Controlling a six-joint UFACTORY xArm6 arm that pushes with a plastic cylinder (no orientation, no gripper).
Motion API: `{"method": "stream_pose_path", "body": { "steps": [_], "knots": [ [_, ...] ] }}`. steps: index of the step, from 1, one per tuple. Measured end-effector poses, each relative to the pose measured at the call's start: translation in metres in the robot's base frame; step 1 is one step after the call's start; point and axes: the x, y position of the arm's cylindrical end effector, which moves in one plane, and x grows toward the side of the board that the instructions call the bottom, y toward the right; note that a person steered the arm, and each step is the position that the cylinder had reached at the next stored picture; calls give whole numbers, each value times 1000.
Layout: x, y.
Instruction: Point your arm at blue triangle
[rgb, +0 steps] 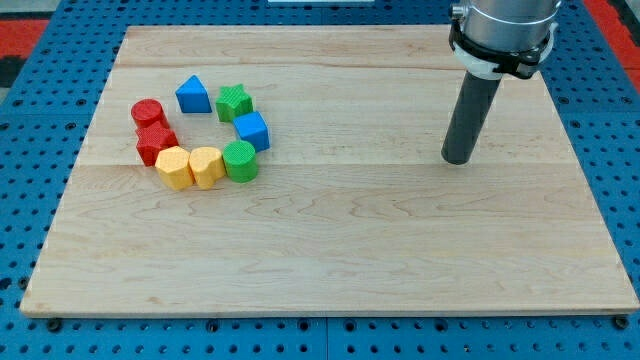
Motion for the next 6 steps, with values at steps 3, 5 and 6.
{"method": "stream_pose_path", "body": {
  "steps": [3,5,6],
  "knots": [
    [1,1],
    [-3,10],
    [-13,-30]
  ]
}}
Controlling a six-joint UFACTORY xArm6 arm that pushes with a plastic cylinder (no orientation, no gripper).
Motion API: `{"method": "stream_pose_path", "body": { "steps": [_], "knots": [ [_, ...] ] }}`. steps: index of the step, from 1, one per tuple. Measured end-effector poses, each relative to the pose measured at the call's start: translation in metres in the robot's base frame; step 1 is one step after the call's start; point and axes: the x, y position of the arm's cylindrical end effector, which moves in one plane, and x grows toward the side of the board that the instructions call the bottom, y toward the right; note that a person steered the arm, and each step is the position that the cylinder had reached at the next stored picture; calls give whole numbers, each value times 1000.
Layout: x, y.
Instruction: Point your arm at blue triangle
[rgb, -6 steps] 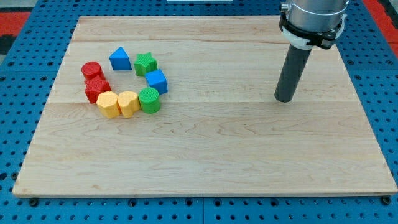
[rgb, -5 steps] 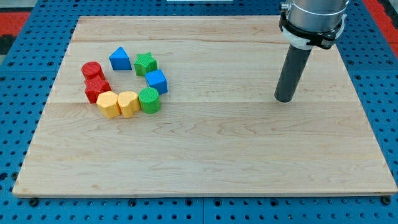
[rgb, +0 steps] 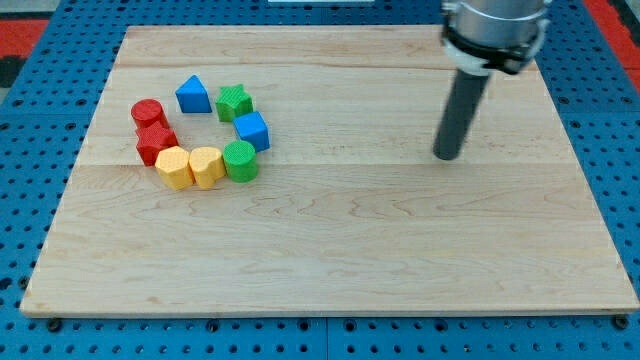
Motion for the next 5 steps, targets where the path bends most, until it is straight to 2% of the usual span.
{"method": "stream_pose_path", "body": {
  "steps": [1,2,3,4,5],
  "knots": [
    [-69,-32],
    [-139,-122],
    [-145,-250],
    [-174,-279],
    [-150,-287]
  ]
}}
